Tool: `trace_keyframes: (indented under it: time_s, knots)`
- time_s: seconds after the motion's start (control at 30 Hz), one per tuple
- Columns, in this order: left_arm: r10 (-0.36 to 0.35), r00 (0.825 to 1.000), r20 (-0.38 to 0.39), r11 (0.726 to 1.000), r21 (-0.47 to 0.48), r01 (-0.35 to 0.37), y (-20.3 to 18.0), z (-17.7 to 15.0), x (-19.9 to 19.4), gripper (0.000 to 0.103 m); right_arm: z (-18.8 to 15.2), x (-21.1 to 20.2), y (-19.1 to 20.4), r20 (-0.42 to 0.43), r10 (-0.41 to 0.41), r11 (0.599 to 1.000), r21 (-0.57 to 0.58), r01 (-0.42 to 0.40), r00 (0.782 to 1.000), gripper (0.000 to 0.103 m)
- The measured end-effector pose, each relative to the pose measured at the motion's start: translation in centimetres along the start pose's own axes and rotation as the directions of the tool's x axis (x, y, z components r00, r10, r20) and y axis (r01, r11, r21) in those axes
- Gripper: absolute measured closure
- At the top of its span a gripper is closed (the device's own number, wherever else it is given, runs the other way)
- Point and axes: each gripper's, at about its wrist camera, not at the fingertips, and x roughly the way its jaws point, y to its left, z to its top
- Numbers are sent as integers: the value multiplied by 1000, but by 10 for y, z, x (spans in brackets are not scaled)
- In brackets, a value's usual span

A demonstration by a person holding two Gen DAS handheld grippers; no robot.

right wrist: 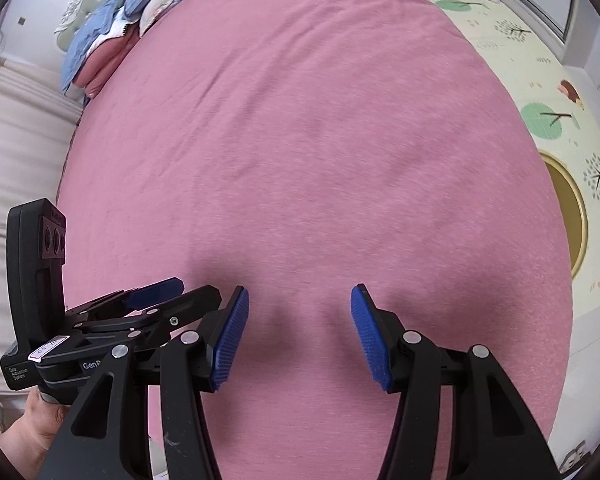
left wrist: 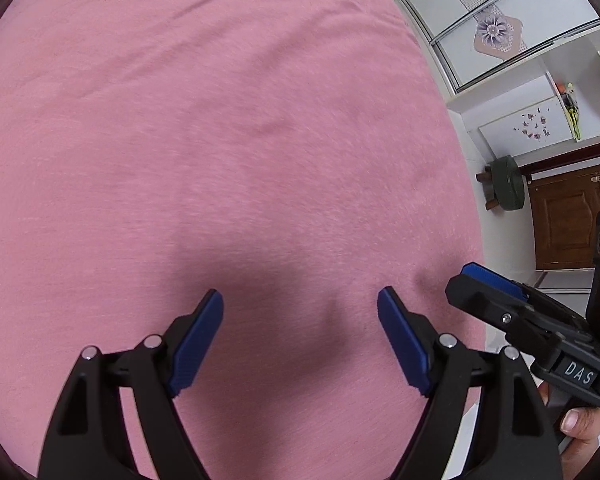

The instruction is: Collect trash

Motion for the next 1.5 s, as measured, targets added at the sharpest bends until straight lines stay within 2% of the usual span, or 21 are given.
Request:
trace_keyframes:
  time_s: [0.27, 0.43, 0.5, 0.7, 0.87, 1.0, 1.17, 1.37, 1.5]
  knots:
    - [52, 995, 90, 999, -6, -51, 25, -11, -71, 19, -2, -22, 57, 8, 24, 996, -86, -23, 1000, 50]
    - [75, 988, 135, 997, -12, -74, 42, -32, -131, 16, -11, -53, 95, 41, 35, 990, -140, -29, 999, 49]
    - [89, 984, 157, 996, -18, -87, 43, -42, -152, 13, -15, -64, 111, 54, 12, 990, -144, -4, 998, 47]
    - [81, 972, 221, 996, -47, -72, 46, -74, -210, 9, -38, -100, 171, 106, 49, 982, -187, -28, 993, 45]
    - [125, 952, 281, 992, -59, -113, 44, -98, -252, 9, -49, -122, 193, 138, 62, 981, -189, -35, 989, 42]
    - [200, 923, 328, 980, -88, -181, 43, -115, -283, 9, -58, -142, 201, 179, 78, 980, -192, -43, 981, 37]
    - [213, 903, 374, 977, -109, -185, 46, -118, -300, 9, -60, -156, 200, 258, 104, 975, -218, -47, 961, 29]
    - [218, 888, 404, 976, -105, -192, 49, -113, -310, 9, -60, -166, 207, 290, 122, 972, -230, -54, 949, 29]
    - [204, 891, 406, 979, -103, -178, 52, -110, -314, 9, -61, -169, 211, 287, 122, 968, -247, -50, 950, 29]
